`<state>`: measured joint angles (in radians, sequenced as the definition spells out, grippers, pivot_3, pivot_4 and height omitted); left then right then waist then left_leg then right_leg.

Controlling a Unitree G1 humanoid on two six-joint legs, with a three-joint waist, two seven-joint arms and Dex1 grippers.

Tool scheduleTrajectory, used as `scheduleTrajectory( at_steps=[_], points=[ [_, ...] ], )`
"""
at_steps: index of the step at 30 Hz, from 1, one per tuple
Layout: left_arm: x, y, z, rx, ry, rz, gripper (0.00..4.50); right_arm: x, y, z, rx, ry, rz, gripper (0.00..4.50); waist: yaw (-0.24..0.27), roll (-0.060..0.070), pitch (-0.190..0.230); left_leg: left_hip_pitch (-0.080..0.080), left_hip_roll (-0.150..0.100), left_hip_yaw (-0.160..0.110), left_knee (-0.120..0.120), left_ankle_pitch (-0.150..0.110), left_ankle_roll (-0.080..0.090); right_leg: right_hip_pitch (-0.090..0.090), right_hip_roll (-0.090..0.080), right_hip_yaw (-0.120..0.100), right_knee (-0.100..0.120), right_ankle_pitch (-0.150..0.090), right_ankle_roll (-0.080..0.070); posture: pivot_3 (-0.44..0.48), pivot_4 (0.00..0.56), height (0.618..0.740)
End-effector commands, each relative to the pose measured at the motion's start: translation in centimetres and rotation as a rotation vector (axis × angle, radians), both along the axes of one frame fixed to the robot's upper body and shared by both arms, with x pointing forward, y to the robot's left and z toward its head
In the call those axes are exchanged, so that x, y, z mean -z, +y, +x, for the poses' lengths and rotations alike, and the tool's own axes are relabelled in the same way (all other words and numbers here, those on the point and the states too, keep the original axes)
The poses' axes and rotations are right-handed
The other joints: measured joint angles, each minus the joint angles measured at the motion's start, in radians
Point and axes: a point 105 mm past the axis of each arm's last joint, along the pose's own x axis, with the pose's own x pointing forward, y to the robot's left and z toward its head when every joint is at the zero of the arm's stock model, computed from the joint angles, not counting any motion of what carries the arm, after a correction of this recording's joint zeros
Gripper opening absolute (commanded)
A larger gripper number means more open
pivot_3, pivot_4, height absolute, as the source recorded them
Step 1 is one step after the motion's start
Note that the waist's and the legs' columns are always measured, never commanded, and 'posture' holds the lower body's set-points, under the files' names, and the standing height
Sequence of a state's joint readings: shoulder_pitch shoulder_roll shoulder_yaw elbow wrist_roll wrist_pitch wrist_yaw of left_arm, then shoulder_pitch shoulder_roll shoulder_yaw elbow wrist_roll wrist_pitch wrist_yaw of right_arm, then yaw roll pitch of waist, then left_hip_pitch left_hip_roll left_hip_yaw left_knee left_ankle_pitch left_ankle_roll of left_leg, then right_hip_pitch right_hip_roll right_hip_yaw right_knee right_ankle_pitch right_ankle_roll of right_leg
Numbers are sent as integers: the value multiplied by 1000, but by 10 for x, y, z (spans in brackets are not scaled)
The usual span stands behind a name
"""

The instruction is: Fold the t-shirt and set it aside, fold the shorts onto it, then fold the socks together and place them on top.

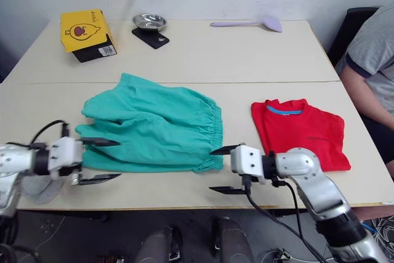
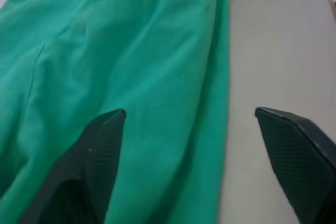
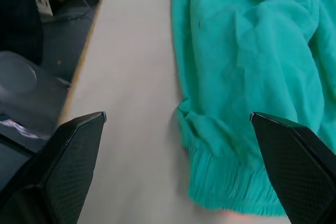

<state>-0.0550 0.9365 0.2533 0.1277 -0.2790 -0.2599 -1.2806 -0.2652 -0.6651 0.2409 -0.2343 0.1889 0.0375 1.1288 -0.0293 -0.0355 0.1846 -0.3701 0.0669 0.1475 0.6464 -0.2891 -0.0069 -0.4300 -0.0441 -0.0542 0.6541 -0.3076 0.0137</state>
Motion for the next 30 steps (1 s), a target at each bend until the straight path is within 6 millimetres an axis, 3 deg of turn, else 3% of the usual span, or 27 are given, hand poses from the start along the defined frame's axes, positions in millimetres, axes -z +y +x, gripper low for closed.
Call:
scheduleTrajectory(
  at_steps=[1,4,8,11,16,20,22,25,30],
  points=[
    [12,17,-11,-4,-28,148,4469,7,9,12,37,-121,-21,4500,2,0,0,0,0,0,0,-1,1,0,-1,0,0,0,0,0,150,740],
    [21,19,-3,-68,-63,174,4490,20,7,25,97,-158,-81,4316,2,0,0,-1,-1,0,0,-3,3,0,-2,0,0,0,0,0,150,740],
    [31,24,17,-145,-159,267,4500,20,6,33,125,-182,-79,3165,4,2,0,1,-1,0,0,-3,3,2,-3,-1,0,0,0,0,150,740],
    [36,21,23,-174,-157,235,3856,16,7,31,110,-203,-69,2008,2,7,-1,2,-1,0,0,-1,4,2,-3,0,0,1,0,0,150,740],
    [43,17,12,-136,-14,185,2217,0,-7,34,144,-234,-30,149,3,9,-1,2,-1,0,-1,1,2,1,-1,-1,2,1,0,0,150,740],
    [33,-4,-14,-8,162,11,842,-11,-25,36,174,-216,-13,0,-2,9,-1,2,-1,1,-1,0,2,1,-1,-1,2,1,0,0,150,740],
    [22,-13,-18,33,166,-41,136,-11,-39,35,176,-203,-45,0,-3,9,-1,1,-1,2,-1,-2,2,1,-1,0,2,1,0,0,150,740],
    [11,-23,-25,75,203,-80,27,-11,-49,23,121,-135,-28,0,-1,7,0,0,0,1,-1,-3,1,0,0,0,1,0,0,0,150,740],
    [8,-33,-59,125,458,-102,27,-5,-56,-14,-73,-4,-18,0,-4,6,0,0,1,1,-1,-4,1,0,2,0,0,-1,1,0,150,740]
  ],
)
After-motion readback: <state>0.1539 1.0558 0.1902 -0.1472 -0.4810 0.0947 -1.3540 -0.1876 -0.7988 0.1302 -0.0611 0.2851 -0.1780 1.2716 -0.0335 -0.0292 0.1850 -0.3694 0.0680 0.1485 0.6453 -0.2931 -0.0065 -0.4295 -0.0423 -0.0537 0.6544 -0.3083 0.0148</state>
